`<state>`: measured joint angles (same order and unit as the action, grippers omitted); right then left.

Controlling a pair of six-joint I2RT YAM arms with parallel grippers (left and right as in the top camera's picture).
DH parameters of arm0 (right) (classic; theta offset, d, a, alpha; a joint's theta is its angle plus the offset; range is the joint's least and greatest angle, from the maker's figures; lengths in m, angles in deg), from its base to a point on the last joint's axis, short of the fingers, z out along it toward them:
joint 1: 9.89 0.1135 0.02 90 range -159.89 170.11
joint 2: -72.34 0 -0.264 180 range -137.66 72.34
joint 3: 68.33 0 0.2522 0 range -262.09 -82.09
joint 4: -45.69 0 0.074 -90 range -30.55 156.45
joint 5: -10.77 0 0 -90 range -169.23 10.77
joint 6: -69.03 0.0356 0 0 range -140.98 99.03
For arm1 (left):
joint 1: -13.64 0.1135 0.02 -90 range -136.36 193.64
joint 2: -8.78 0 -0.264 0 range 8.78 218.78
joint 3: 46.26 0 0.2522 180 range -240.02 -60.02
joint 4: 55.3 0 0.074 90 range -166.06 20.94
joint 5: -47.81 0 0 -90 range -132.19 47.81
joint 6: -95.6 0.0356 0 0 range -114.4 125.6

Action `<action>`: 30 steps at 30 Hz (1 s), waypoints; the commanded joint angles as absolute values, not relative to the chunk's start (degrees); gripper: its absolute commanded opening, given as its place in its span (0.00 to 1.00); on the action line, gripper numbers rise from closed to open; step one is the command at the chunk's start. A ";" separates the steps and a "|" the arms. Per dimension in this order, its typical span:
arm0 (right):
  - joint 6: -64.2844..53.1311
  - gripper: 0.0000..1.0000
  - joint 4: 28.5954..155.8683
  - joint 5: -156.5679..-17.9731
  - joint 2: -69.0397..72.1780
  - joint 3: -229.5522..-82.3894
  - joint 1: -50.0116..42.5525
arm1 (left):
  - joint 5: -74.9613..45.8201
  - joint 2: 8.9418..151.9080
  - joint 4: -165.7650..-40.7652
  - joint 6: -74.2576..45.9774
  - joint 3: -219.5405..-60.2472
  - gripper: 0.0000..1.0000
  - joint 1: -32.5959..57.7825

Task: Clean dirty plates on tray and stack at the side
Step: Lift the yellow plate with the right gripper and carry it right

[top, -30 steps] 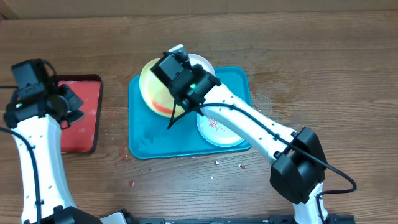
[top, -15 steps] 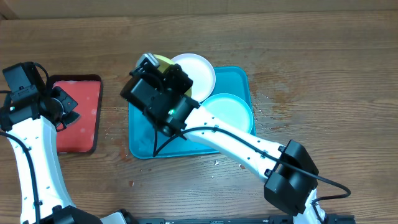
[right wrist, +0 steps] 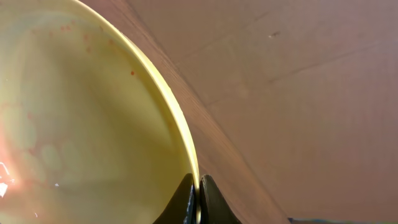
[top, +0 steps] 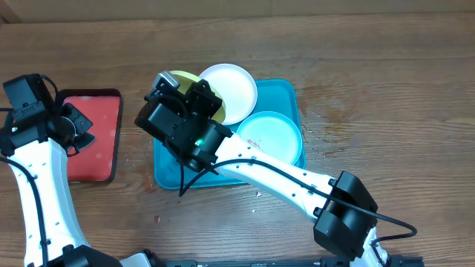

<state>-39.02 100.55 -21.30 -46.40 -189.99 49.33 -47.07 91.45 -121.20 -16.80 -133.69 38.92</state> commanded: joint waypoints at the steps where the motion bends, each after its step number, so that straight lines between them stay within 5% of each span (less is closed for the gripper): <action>1: -38.97 0.04 100.00 -22.93 -46.61 -191.67 48.80 | -46.59 91.67 -121.09 -17.80 -134.25 0.05 39.16; 7: -37.12 0.04 99.76 -23.42 -46.61 -191.67 48.80 | -46.59 91.67 -121.02 -17.80 -134.25 0.04 39.16; 13: -34.30 0.04 101.84 -41.67 -46.64 -190.45 47.25 | -46.57 91.67 -121.02 -17.82 -134.25 0.04 39.14; 20: -34.45 0.04 96.11 -22.08 -45.96 -190.82 46.01 | -46.57 91.67 -120.85 -17.82 -134.25 0.04 39.14; 26: -34.84 0.04 103.89 -62.52 -46.72 -190.80 40.96 | -46.57 91.67 -120.91 -17.80 -134.25 0.04 39.14; 30: -26.08 0.04 104.59 -66.93 -46.22 -190.97 35.62 | -46.53 91.67 -120.76 -17.82 -134.25 0.04 39.14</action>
